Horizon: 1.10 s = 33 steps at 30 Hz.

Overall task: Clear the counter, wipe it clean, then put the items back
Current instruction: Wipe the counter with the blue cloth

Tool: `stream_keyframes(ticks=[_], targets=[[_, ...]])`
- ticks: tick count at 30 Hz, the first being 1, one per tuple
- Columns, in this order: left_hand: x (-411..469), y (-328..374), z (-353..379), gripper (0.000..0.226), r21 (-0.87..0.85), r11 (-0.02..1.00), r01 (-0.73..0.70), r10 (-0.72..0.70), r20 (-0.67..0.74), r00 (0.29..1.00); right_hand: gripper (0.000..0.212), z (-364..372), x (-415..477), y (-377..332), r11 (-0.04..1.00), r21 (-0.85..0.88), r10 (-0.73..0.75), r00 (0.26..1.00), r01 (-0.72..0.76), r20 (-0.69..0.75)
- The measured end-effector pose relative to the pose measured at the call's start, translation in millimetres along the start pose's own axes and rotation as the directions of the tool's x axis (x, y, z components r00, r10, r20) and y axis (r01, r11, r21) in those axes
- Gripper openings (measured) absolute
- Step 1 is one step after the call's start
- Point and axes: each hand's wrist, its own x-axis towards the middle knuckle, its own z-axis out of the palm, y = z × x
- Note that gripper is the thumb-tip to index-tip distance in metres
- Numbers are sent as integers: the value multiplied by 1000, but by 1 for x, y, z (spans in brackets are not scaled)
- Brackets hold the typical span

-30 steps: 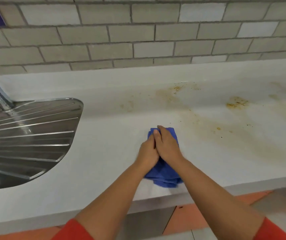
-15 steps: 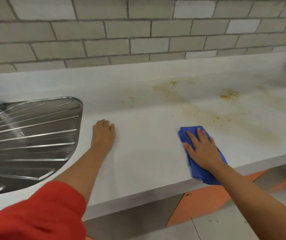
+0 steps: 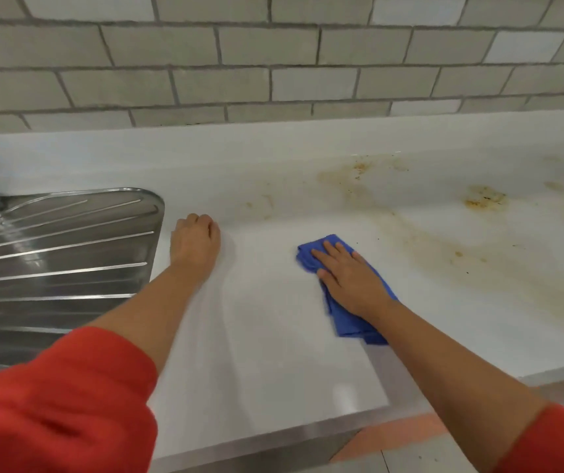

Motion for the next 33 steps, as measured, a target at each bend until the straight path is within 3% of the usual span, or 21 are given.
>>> stream_keyframes(ticks=[2,4,7,9,12,15,17,19,20,22,24,26,28,30,33], targets=[[10,1,8,32,-103,995,-1,1,5,1000,50,-6,28,12,985,-21,172,984,-173,-46],[22,-1,13,31,-216,976,17,-16,7,1000,51,-1,47,-8,975,-44,213,973,-217,-85],[33,-1,17,33,-333,939,81,-90,-11,996,52,18,41,-64,996,-26,-91,995,90,-52],[34,1,20,35,-403,904,142,-167,-27,986,50,20,34,-79,952,7,-305,952,305,-1],[35,1,23,38,-460,864,205,-244,-27,969,47,4,76,-46,921,25,-390,921,389,13],[34,-2,24,40,-531,811,246,-300,-16,954,47,-10,136,-3,993,-23,-116,993,115,-32],[35,-3,25,41,-542,798,264,-321,-12,947,49,-11,157,3,996,-45,81,995,-83,-56],[37,-2,26,43,-511,818,266,-317,-13,948,55,-3,158,-20,980,-58,185,979,-190,-80],[38,-2,27,43,-502,825,260,-312,-21,950,60,3,151,-39,984,-64,163,982,-169,-93],[39,-2,28,44,-507,823,254,-314,-36,949,64,19,127,-80,997,-55,-59,992,53,-108],[40,-2,28,47,-529,810,255,-319,-32,947,58,27,110,-103,954,-45,-300,952,297,-60],[40,-2,27,50,-541,799,263,-324,-19,946,50,20,131,-93,916,-28,-401,915,400,-50],[39,-2,27,51,-542,795,273,-335,-15,942,48,9,171,-67,942,-47,-334,940,331,-68],[36,-1,27,52,-540,794,279,-340,-14,940,47,-3,209,-32,991,-37,-129,989,126,-77],[37,-1,26,52,-555,785,275,-338,-12,941,50,-9,229,-13,993,-64,91,992,-97,-87]])
